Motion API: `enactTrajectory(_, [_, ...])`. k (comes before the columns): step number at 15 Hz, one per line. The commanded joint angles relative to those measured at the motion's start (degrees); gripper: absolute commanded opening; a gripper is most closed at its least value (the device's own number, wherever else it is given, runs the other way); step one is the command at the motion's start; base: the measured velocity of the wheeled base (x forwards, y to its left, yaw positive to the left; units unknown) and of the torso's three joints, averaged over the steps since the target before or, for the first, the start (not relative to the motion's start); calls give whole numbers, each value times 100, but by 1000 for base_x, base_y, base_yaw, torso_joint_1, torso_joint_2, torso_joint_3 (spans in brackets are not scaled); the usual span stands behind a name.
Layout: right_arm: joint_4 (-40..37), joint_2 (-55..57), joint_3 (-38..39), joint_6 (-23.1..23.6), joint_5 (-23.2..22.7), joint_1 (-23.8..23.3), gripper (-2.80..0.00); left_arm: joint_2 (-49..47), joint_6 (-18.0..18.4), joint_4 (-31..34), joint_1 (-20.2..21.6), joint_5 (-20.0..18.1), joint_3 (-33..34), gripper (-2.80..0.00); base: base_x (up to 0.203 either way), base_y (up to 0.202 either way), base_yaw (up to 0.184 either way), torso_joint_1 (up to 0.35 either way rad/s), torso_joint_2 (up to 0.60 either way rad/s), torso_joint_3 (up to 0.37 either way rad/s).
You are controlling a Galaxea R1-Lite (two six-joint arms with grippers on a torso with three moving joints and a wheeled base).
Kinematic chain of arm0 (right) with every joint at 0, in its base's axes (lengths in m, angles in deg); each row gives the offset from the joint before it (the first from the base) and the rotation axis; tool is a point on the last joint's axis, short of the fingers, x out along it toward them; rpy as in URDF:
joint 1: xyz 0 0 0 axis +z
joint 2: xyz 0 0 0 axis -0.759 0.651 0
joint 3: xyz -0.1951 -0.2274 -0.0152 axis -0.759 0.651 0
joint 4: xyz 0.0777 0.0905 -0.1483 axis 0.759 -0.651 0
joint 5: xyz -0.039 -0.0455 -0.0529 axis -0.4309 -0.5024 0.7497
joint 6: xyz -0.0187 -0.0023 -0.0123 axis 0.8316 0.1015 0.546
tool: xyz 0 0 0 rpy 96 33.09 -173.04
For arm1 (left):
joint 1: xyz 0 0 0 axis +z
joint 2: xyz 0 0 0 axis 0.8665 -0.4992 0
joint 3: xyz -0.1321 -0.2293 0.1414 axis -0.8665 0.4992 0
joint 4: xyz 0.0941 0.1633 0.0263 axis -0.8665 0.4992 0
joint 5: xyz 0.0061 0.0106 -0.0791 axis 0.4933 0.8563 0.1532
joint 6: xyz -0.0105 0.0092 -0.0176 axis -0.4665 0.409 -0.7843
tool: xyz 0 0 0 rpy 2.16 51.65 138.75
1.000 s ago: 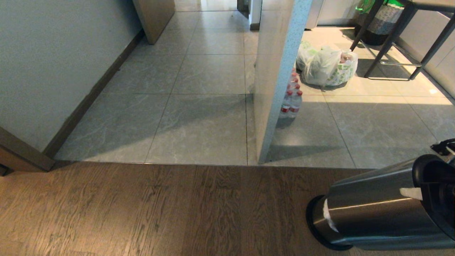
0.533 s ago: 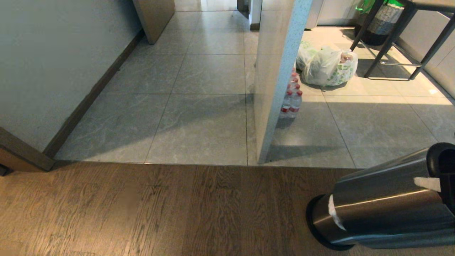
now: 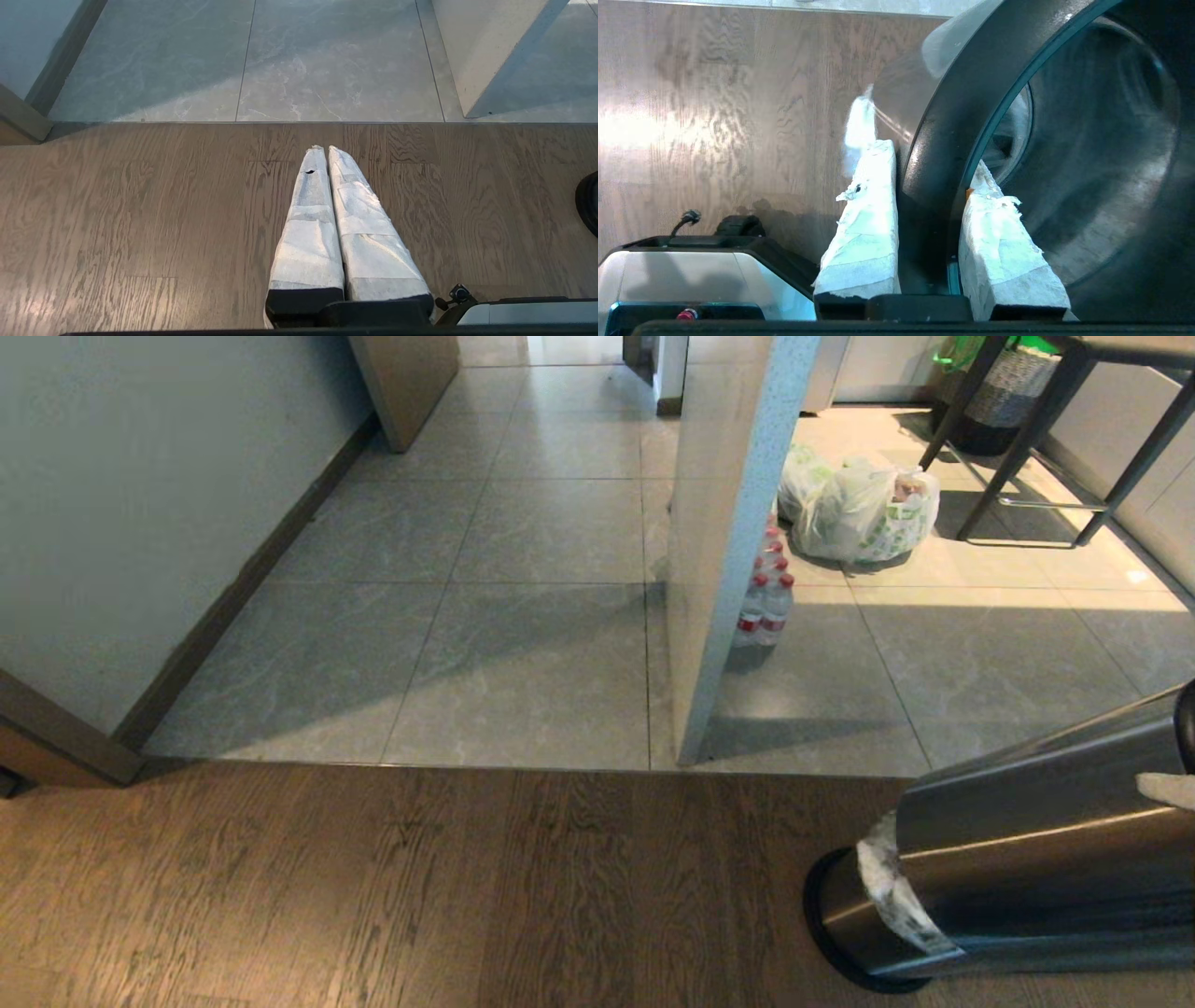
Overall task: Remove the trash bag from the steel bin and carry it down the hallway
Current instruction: Place the outer trash can on the ground
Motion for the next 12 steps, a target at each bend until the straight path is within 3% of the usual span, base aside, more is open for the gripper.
enactTrajectory(1, [-104, -270, -18, 13, 98, -22, -280, 0, -1, -1, 2, 2, 18, -280, 0, 0, 0, 0, 0, 0])
enactTrajectory(12, [-486, -206, -468, 182, 153, -919, -280, 0, -1, -1, 2, 1, 18, -280, 0, 0, 0, 0, 0, 0])
